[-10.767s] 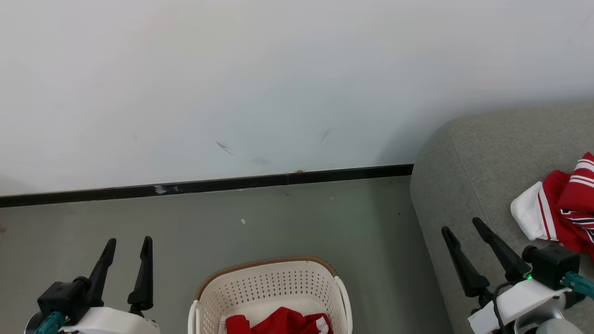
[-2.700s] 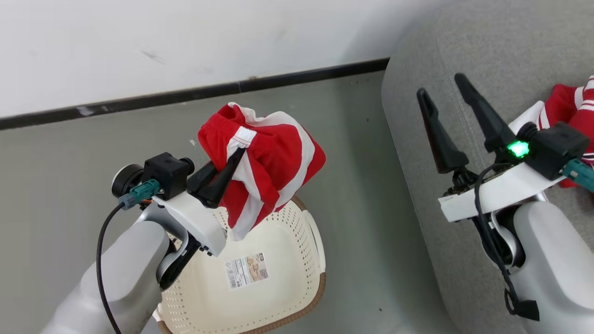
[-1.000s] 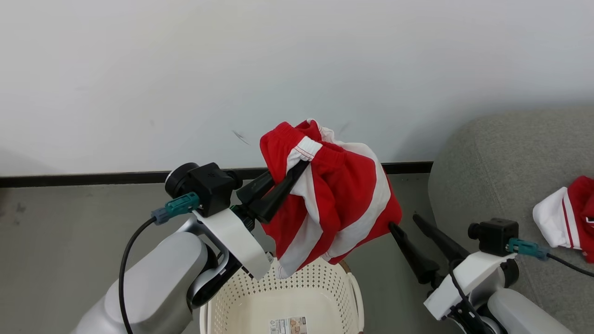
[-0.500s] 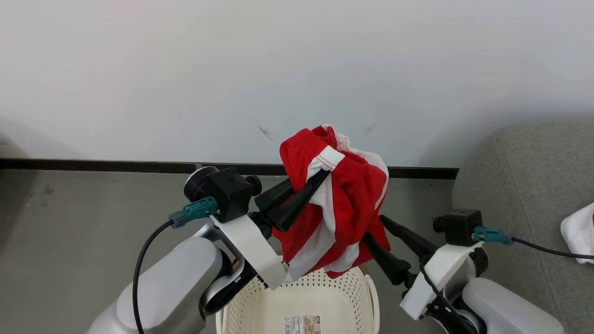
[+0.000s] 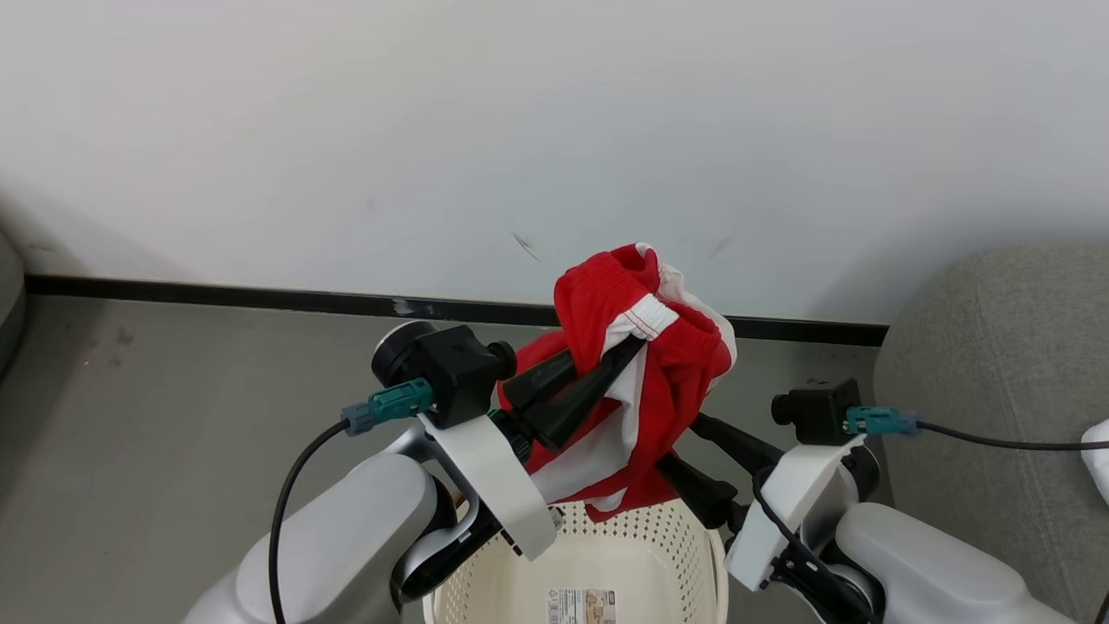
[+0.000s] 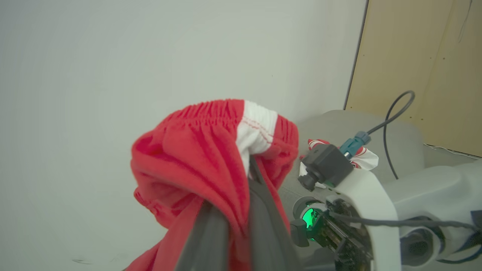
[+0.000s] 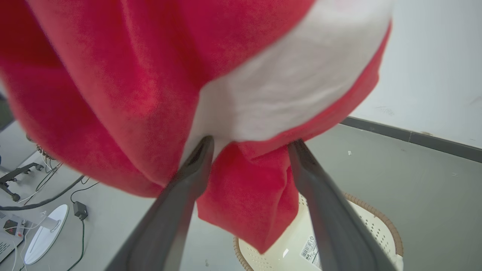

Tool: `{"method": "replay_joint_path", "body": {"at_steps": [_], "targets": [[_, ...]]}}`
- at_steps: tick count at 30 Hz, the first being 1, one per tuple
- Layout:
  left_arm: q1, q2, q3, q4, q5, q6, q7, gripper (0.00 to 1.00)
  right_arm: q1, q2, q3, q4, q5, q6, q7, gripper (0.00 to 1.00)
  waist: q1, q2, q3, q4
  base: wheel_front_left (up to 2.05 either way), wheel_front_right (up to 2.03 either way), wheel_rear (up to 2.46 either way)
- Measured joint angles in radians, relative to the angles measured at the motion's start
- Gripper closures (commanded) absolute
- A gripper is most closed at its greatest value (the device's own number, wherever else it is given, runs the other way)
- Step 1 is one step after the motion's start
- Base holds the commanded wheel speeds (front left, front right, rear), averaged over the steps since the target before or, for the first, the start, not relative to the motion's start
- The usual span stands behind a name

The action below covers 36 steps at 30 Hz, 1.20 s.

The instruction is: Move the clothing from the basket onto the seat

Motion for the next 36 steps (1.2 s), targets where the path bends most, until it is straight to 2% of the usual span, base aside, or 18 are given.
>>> {"method": "replay_joint_path", "body": {"at_steps": [9, 19, 21, 36], "targets": [[0.000, -0.005, -0.028, -0.005, -0.010, 0.000, 0.012, 1.00, -0.103, 0.021, 0.100, 0.002, 0.018, 0.000, 0.000, 0.00, 0.0000, 0.0000, 0.003, 0.025, 0.00, 0.00, 0.00], [0.000, 0.002, -0.035, -0.005, -0.017, 0.000, 0.016, 1.00, -0.159, 0.022, 0.141, -0.014, -0.026, 0.000, 0.000, 0.00, 0.0000, 0.0000, 0.008, 0.031, 0.00, 0.00, 0.00], [0.000, 0.003, -0.035, -0.005, -0.017, 0.000, 0.016, 1.00, -0.168, 0.022, 0.137, -0.016, -0.031, 0.000, 0.000, 1.00, 0.0000, 0.0000, 0.009, 0.030, 0.00, 0.00, 0.00], [0.000, 0.027, -0.017, 0.024, -0.025, 0.001, 0.014, 1.00, -0.161, -0.017, 0.111, -0.051, -0.049, 0.000, 0.000, 1.00, 0.0000, 0.0000, 0.012, -0.004, 0.00, 0.00, 0.00]]}}
